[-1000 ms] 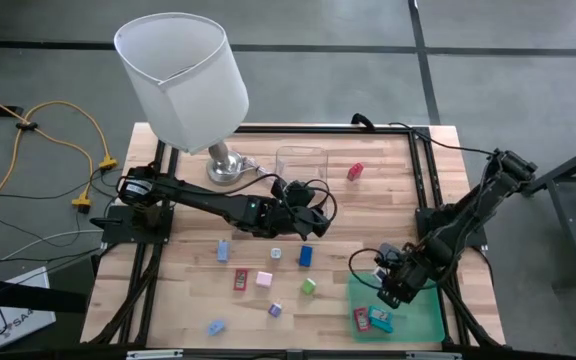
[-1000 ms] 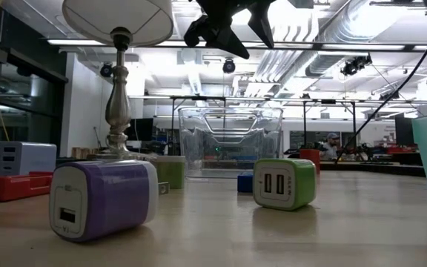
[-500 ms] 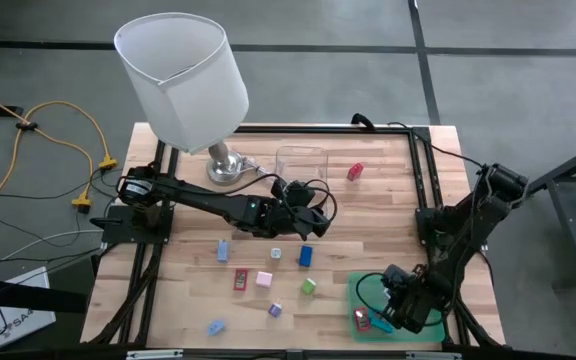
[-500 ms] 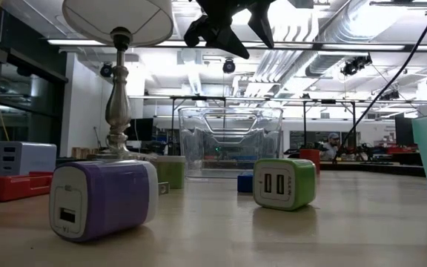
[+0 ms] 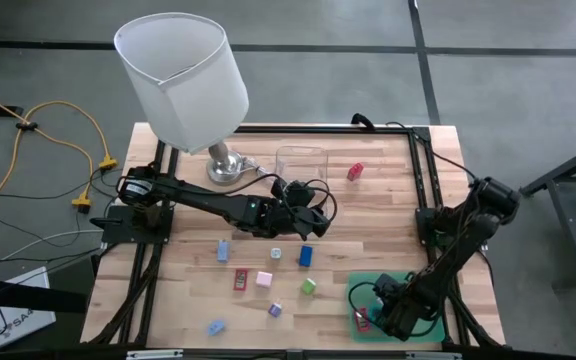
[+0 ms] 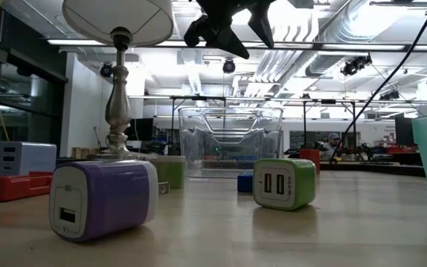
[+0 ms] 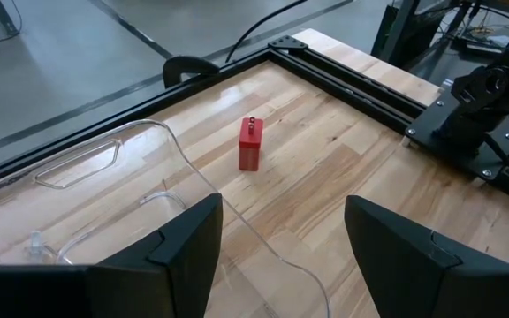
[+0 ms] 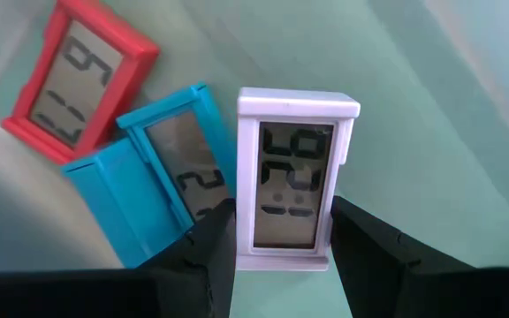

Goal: Pick & Place Office items
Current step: Put the white digital clock into the green bin

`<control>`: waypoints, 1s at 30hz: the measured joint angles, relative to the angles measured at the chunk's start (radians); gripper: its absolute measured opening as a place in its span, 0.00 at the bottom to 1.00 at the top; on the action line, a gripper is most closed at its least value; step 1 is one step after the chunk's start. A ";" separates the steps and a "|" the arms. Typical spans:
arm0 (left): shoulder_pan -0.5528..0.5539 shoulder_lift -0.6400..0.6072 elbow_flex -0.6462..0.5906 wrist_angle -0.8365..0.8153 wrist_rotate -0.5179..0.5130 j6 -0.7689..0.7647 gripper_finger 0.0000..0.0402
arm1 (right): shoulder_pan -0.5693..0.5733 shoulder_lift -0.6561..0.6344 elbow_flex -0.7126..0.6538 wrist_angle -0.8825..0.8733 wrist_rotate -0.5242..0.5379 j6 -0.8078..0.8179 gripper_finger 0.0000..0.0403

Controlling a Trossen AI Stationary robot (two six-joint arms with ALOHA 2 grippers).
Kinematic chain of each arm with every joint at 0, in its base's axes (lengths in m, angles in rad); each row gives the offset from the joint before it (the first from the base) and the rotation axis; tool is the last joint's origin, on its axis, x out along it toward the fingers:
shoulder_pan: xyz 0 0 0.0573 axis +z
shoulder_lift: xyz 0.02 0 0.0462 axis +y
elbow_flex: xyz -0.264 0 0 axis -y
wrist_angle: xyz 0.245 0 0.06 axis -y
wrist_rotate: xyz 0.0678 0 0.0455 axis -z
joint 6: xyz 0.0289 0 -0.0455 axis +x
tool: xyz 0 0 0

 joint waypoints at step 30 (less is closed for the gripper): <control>0.000 0.000 0.000 0.022 0.000 0.000 0.57 | -0.006 0.005 -0.083 0.110 -0.039 0.010 0.45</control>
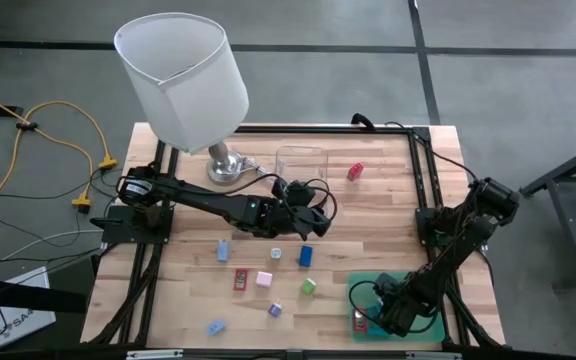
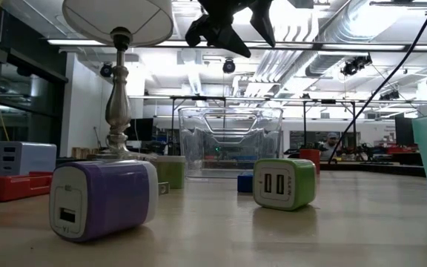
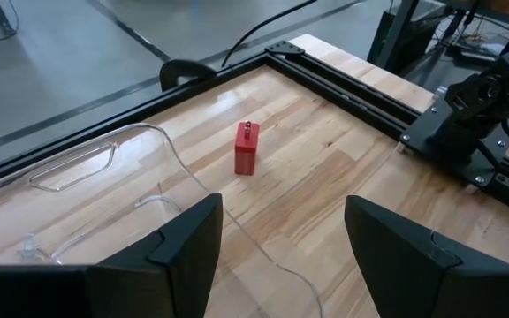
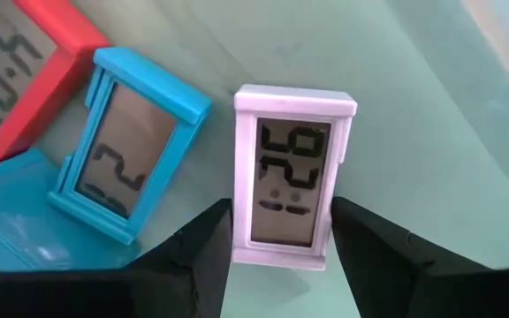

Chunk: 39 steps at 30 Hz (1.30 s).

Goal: Pick & Place Office items
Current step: Put the white digital clock into the green bin, then put the red digital clock into the green bin

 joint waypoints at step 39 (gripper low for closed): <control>0.000 0.000 0.000 0.005 0.000 0.000 0.57 | -0.170 -0.452 0.003 -0.283 0.325 -0.450 0.45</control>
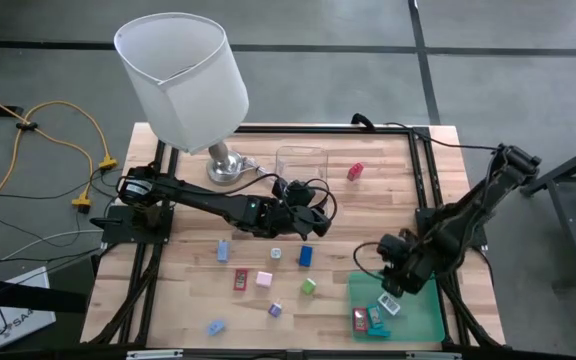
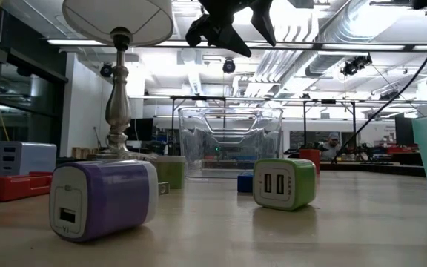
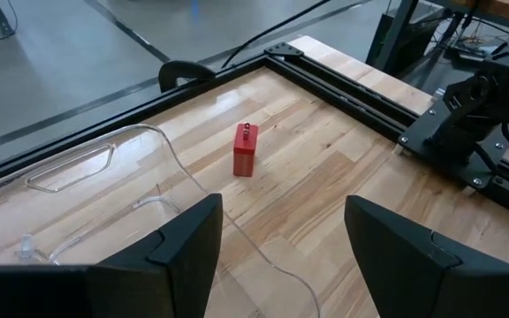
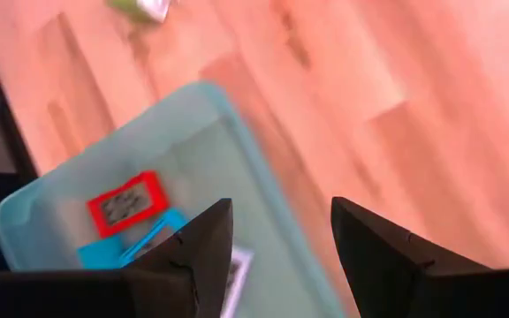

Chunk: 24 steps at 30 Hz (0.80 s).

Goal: Pick & Place Office items
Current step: Put the red digital clock into the green bin

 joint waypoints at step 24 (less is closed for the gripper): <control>0.000 0.000 0.000 0.019 0.000 0.000 0.57 | -0.251 -0.221 0.000 0.001 0.092 -0.580 0.45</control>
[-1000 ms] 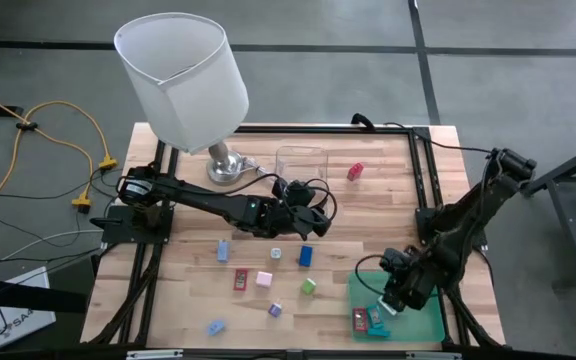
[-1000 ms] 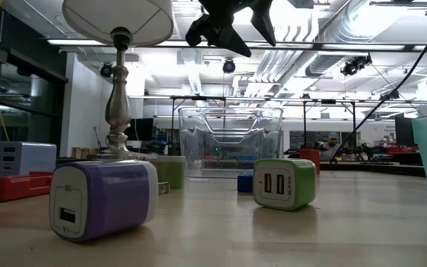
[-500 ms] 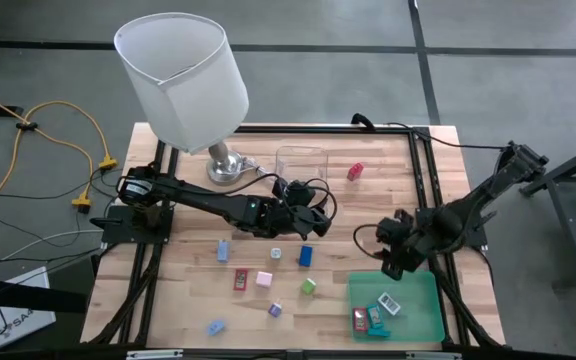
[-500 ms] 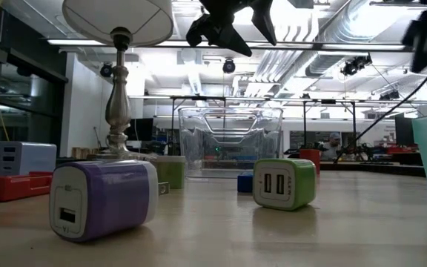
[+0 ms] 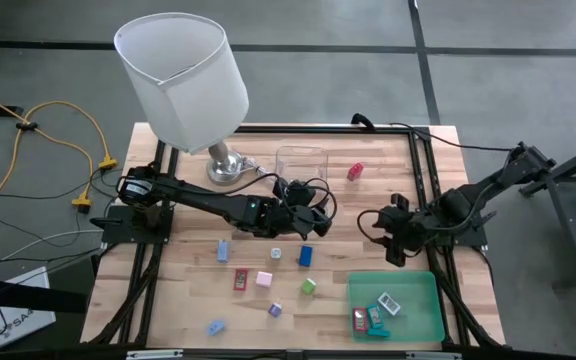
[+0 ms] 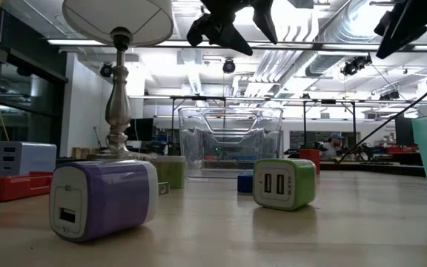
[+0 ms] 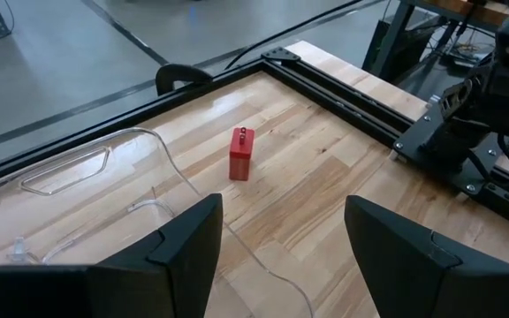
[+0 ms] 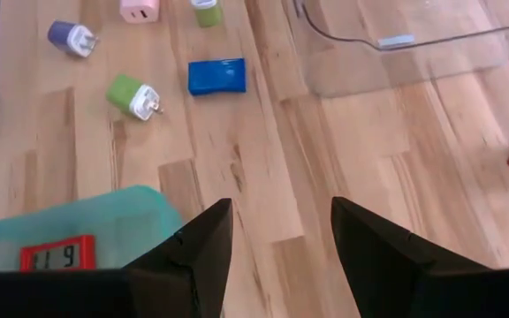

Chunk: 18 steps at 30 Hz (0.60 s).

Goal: Pick & Place Office items
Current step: Put the red digital clock into the green bin

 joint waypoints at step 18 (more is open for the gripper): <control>0.000 0.000 0.000 0.017 0.000 0.000 0.57 | 0.001 0.008 0.000 0.069 -0.003 -0.022 0.45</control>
